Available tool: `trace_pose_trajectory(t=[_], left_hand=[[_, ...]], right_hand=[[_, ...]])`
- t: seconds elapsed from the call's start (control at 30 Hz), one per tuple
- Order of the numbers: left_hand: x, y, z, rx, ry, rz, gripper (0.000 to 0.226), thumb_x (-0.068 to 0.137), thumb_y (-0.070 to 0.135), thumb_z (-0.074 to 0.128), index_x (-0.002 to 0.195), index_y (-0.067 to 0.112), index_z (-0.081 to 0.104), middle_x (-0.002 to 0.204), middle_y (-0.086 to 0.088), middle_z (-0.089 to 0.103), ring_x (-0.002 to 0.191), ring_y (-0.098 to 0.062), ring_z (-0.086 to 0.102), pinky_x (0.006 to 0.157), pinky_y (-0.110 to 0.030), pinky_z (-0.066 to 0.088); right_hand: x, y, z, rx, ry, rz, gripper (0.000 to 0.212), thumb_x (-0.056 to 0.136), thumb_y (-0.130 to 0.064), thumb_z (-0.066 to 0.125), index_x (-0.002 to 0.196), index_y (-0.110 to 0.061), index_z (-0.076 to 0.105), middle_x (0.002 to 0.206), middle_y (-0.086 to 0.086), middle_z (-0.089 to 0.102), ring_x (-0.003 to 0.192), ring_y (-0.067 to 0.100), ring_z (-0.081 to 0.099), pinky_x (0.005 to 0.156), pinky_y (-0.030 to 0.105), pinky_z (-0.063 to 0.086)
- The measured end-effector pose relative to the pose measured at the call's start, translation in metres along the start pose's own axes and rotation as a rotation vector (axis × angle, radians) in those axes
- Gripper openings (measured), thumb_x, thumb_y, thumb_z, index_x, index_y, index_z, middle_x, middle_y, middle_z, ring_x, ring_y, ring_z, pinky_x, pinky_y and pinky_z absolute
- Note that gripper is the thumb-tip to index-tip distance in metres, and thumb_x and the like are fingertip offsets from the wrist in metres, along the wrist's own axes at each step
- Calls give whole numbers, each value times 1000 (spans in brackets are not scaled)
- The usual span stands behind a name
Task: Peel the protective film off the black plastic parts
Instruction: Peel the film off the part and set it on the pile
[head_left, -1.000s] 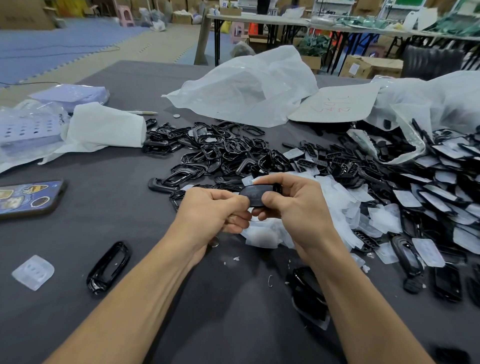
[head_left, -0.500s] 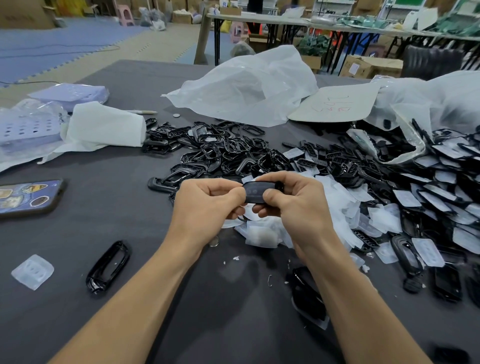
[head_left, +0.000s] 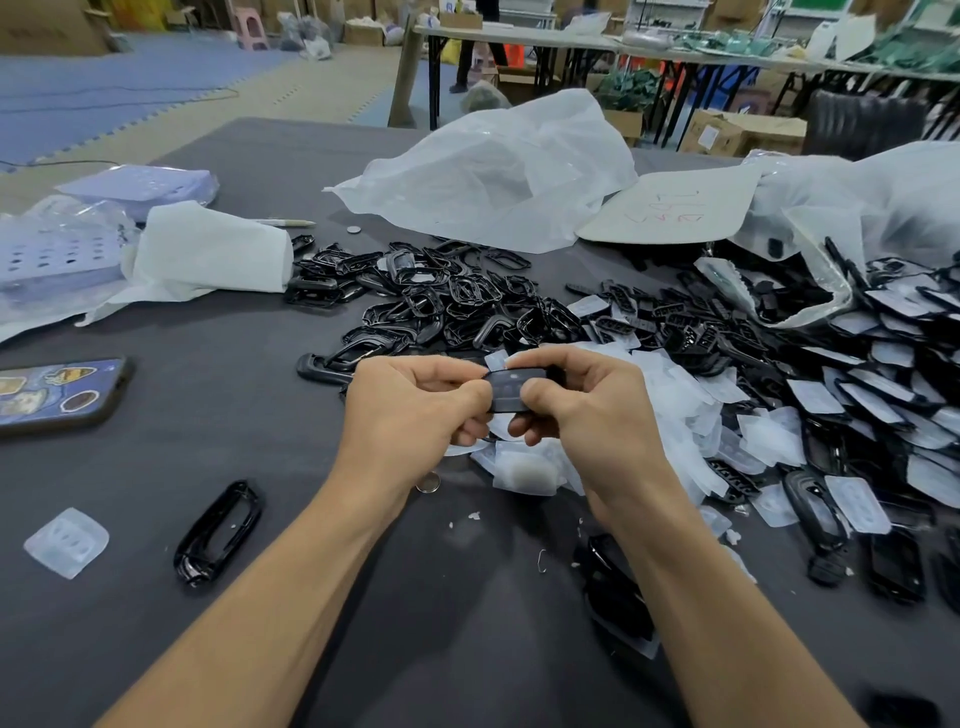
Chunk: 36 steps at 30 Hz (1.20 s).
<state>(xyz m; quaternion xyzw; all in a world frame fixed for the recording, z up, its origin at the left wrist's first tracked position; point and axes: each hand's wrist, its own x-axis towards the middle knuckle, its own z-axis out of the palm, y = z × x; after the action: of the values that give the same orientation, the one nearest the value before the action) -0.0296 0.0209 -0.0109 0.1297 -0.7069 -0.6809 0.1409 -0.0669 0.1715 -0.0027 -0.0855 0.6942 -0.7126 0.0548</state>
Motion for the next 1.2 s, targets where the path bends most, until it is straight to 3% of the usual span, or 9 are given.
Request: trace_pose_trajectory(t=[0.13,0.23,0.43,0.57,0.73,0.83,1.0,1.13,1.2], left_hand=[[-2,2,-8,29,-42,189,36,76,14,75,104,36,82,101,4,81,86,-11,75,73,-26,60],[-7,4,-12,283,-144,472,59,74,1,71,115,43,78,138,25,64,130,3,57,102,-18,50],[-10,2,-4,239,-54,412,31,77,5,87,89,33,85,91,12,80,91,-4,74,85,-28,58],[-5,6,-2,-38,2,118,29,84,3,80,84,32,85,77,-2,79,65,-8,66,68,-26,56],[-5,8,-3,-221,-165,-147,6,81,15,79,83,16,85,66,-2,64,59,-10,53,66,-25,46],[-5,11,-2,-358,-209,-208,19,71,31,75,76,15,84,73,-1,75,62,-11,67,62,-20,55],[-1,10,-8,-393,-252,-241,36,97,27,58,76,18,85,84,-6,80,69,-11,73,63,-19,58],[0,7,-8,-354,-278,-213,12,81,27,75,82,21,85,89,-3,80,73,-9,71,69,-19,57],[0,5,-8,-324,-261,-206,19,69,30,84,86,22,85,87,-2,78,73,-10,68,73,-25,51]], right_hand=[[2,-7,-5,258,29,218,25,87,15,57,91,-1,75,61,10,67,47,18,60,44,21,47],[1,-11,-8,374,-17,353,23,87,13,53,92,2,73,60,9,66,46,14,58,42,18,44],[-2,-17,-8,372,-73,460,18,92,-4,58,84,1,73,73,12,68,47,12,56,42,16,43],[0,-17,-14,180,-43,248,24,98,-26,63,86,-15,80,92,3,77,80,14,67,72,28,52],[-5,-19,-9,103,-52,148,16,89,-4,72,78,-14,79,78,6,73,69,16,62,70,25,54],[-5,-20,-9,190,-1,206,16,89,-5,72,76,-11,78,76,7,72,63,15,61,66,24,55],[-3,-21,-12,301,51,258,13,87,-5,71,76,-8,77,71,7,69,56,16,60,55,23,52],[-3,-20,-12,302,53,275,14,86,-5,73,74,-8,78,71,8,70,56,16,61,54,23,52],[-3,-19,-12,282,49,277,14,86,-6,73,73,-7,79,71,9,70,56,16,61,54,23,51]])
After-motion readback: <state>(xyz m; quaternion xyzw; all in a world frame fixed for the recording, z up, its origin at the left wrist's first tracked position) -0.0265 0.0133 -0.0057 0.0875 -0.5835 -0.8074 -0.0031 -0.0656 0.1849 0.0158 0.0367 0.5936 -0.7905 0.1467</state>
